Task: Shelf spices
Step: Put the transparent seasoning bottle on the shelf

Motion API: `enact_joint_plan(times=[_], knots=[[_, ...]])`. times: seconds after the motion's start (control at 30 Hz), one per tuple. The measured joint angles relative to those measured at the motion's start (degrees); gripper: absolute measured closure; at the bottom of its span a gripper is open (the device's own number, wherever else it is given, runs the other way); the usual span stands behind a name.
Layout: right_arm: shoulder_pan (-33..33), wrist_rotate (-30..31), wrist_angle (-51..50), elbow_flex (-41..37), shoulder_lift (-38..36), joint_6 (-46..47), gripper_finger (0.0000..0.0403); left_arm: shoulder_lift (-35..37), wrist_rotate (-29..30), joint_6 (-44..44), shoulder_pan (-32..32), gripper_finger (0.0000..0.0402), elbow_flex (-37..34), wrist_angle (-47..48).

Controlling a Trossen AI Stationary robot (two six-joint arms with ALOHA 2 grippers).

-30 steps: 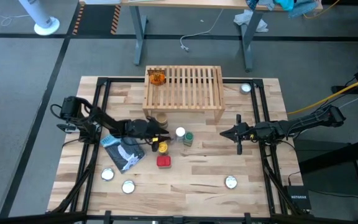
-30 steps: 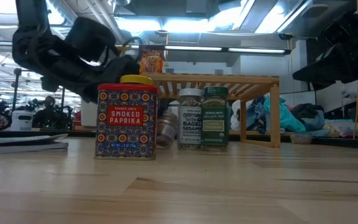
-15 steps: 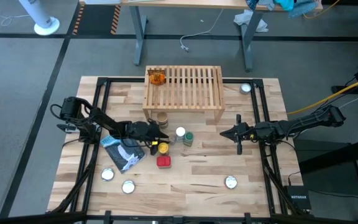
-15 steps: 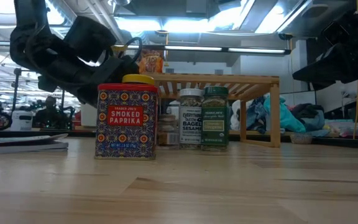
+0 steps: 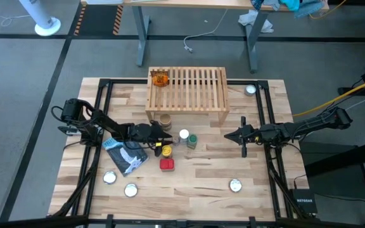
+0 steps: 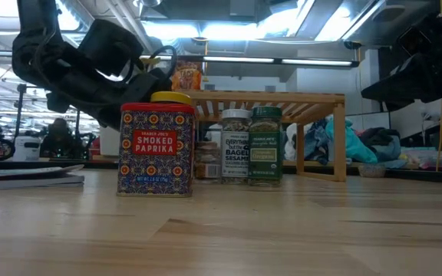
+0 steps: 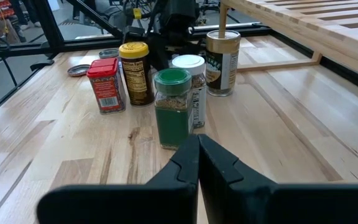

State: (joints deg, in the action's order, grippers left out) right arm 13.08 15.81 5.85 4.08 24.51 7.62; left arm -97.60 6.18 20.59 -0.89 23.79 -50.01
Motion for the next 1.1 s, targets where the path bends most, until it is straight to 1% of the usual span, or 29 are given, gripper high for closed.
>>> enact_joint_plan(times=[0.07,0.27,0.43,0.9,1.1], knots=[[0.0,0.0,0.0,0.0,0.0,0.0,0.0395,0.0,0.0,-0.2,0.0,0.0246,0.0,0.0],[0.0,0.0,0.0,0.0,0.0,0.0,0.0395,-0.1,0.2,-6.5,-1.6,0.0246,0.0,-0.2],[0.0,0.0,0.0,0.0,0.0,0.0,0.0395,-1.1,1.6,-9.0,-2.7,0.0246,0.0,-0.9],[0.0,0.0,0.0,0.0,0.0,0.0,0.0395,-9.9,4.8,-13.0,-2.8,0.0246,0.2,-12.8],[0.0,0.0,0.0,0.0,0.0,0.0,0.0395,-11.3,5.0,-15.7,-2.6,0.0246,1.4,-13.3]])
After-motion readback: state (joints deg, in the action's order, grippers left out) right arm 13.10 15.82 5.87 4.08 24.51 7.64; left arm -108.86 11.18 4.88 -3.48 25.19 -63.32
